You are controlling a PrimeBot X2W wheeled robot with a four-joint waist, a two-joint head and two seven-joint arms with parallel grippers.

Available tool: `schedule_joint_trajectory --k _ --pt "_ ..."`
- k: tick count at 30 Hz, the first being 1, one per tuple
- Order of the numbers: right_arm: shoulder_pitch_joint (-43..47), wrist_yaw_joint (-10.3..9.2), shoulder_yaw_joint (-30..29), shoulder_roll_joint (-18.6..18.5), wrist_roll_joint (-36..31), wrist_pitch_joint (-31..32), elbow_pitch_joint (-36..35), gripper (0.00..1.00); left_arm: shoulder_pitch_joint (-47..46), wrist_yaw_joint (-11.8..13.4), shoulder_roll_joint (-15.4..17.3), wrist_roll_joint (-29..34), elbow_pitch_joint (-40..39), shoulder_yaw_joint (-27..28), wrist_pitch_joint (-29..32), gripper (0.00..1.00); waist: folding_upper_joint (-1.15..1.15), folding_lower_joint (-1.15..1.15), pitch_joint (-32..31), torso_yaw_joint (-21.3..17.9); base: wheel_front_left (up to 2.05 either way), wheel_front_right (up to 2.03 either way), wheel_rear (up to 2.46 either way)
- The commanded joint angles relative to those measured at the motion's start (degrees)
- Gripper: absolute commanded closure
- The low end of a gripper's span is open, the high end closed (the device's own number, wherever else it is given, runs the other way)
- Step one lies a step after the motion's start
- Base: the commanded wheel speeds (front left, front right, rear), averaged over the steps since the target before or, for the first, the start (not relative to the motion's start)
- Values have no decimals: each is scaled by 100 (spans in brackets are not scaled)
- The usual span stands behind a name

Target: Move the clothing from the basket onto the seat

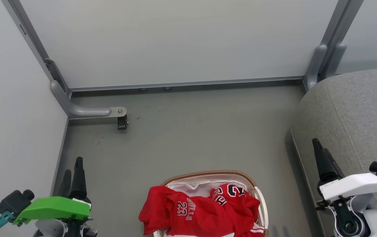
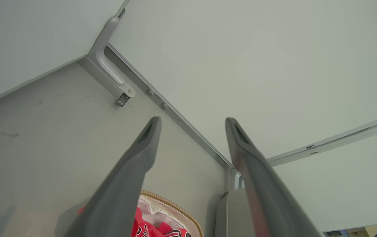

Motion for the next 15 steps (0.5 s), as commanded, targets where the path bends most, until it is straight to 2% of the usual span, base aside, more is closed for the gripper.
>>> schedule_joint_trajectory --k 1,15 --pt "-169 2 26 -73 -235 -78 -34 0 -178 -11 73 259 -29 -23 -59 0 3 0 2 0 0 0 0" --pt "-155 2 171 -113 -1440 -343 92 0 -147 20 125 1495 113 -198 -328 0 4 0 -22 14 0 0 0"
